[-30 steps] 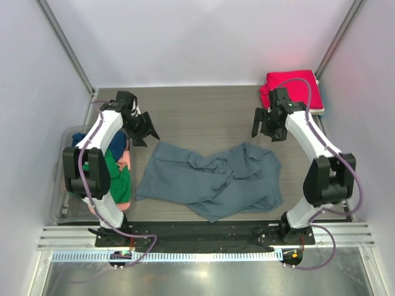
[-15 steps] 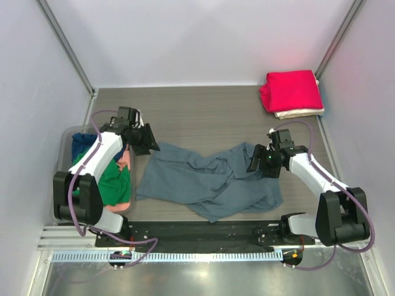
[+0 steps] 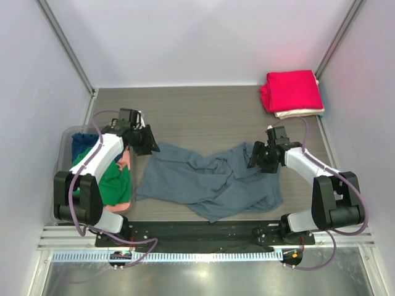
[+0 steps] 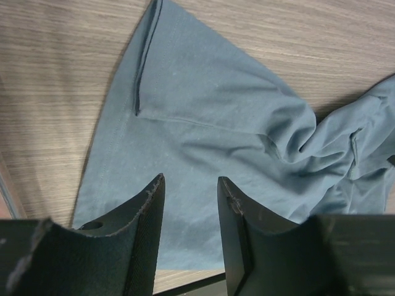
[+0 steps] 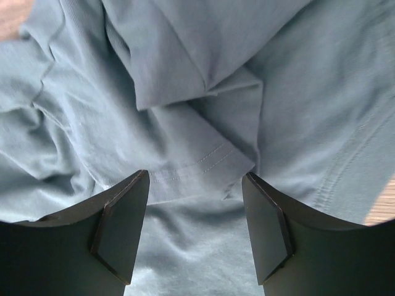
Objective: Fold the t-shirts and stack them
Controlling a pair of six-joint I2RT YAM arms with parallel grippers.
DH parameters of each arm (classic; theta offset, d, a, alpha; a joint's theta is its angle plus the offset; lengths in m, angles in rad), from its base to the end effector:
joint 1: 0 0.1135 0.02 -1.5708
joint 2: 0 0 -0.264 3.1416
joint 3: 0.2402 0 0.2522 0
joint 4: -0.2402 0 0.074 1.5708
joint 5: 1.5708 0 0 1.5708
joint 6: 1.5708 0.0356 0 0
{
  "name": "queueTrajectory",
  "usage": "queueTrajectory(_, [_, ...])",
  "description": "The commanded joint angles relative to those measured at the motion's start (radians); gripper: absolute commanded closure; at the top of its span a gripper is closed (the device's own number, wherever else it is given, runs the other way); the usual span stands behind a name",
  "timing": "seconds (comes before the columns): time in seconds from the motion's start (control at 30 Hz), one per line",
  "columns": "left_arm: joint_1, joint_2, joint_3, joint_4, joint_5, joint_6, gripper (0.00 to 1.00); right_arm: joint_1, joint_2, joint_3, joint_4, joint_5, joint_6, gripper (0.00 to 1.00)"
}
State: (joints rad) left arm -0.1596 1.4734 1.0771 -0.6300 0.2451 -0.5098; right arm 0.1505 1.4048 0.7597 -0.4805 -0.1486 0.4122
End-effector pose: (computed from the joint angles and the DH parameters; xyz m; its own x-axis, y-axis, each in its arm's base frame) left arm 0.2945 -0.0562 0.2442 -0.8729 -0.3390 -0.3508 -0.1692 0.8849 -0.4340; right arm 0.2515 0.0435 0.1760 -0.9022 0.2639 -0.3410 0.1639 0.9414 0.2950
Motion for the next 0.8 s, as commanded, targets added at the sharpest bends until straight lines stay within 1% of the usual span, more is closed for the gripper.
queueTrajectory(0.0, [-0.009,-0.047,-0.006,0.032,-0.007,0.027,0.6,0.004,-0.056,0.05,-0.003,0.061,-0.013,0.32])
queueTrajectory(0.1, [-0.027,-0.047,-0.008,0.03,-0.027,0.019,0.61,0.004,-0.061,0.056,-0.004,0.086,-0.015,0.33])
queueTrajectory(0.3, [-0.046,-0.036,-0.023,0.036,-0.082,-0.024,0.62,0.004,0.009,0.055,0.032,0.07,-0.018,0.36])
queueTrajectory(0.5, [-0.046,-0.033,-0.066,0.07,-0.096,-0.064,0.63,0.006,0.026,0.053,0.045,0.053,-0.023,0.43])
queueTrajectory(0.53, [-0.047,-0.033,-0.074,0.078,-0.098,-0.078,0.64,0.006,0.031,0.049,0.048,0.05,-0.023,0.48])
queueTrajectory(0.6, [-0.047,-0.03,-0.097,0.108,-0.102,-0.094,0.65,0.012,0.033,0.044,0.057,0.043,-0.021,0.52])
queueTrajectory(0.63, [-0.049,-0.025,-0.104,0.124,-0.104,-0.102,0.65,0.014,0.037,0.043,0.059,0.04,-0.021,0.58])
queueTrajectory(0.7, [-0.049,-0.015,-0.118,0.159,-0.104,-0.127,0.65,0.021,0.045,0.041,0.063,0.032,-0.024,0.65])
queueTrajectory(0.73, [-0.049,0.002,-0.129,0.173,-0.104,-0.133,0.66,0.021,0.051,0.041,0.063,0.029,-0.024,0.75])
queueTrajectory(0.77, [-0.05,0.013,-0.134,0.199,-0.105,-0.145,0.66,0.024,0.051,0.041,0.063,0.027,-0.024,0.8])
